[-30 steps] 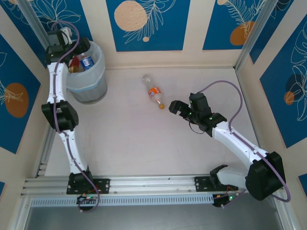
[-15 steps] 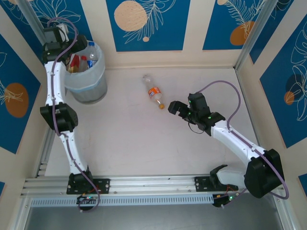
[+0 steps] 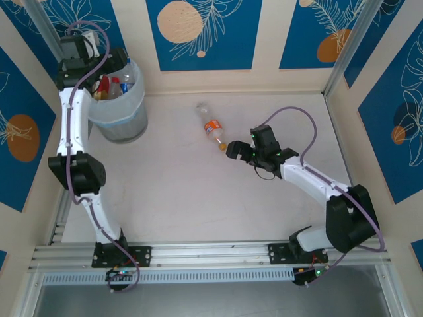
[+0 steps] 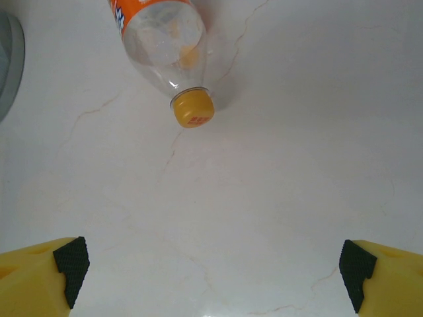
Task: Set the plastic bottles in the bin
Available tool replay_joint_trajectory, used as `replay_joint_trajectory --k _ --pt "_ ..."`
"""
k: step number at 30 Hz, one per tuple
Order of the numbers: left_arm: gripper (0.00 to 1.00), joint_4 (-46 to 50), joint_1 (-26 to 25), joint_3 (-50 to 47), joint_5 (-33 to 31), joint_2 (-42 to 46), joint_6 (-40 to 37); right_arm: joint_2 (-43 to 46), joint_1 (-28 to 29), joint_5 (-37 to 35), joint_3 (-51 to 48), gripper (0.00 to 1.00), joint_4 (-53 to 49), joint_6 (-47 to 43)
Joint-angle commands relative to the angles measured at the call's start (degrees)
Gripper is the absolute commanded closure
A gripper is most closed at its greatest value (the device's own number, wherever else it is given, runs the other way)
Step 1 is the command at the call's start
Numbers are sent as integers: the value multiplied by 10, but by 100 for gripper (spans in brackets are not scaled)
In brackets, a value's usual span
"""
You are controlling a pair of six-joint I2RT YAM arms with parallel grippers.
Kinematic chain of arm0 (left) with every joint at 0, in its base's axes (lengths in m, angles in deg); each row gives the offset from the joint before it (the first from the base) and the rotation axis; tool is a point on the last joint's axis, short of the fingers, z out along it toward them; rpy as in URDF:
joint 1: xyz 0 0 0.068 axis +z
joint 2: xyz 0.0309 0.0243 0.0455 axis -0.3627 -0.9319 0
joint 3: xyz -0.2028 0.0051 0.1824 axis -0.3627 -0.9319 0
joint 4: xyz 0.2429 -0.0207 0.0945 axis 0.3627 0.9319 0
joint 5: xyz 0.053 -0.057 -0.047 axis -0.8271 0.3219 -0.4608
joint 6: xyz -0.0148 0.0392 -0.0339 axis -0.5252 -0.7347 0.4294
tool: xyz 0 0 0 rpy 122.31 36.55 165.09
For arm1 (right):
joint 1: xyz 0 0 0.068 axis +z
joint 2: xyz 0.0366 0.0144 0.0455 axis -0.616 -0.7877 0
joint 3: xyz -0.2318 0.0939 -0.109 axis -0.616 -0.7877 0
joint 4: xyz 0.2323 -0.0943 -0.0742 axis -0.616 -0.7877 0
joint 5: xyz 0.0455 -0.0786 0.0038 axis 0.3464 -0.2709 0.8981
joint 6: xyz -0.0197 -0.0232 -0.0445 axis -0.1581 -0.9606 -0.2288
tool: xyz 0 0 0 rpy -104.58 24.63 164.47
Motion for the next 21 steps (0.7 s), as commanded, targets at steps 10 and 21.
replay_joint_trajectory --k 10,21 --pt "1 -174 -61 -330 3 235 74 -112 5 23 98 8 -9 -139" --pt "1 -202 -152 -490 -33 346 90 -261 5 64 221 24 -52 -190"
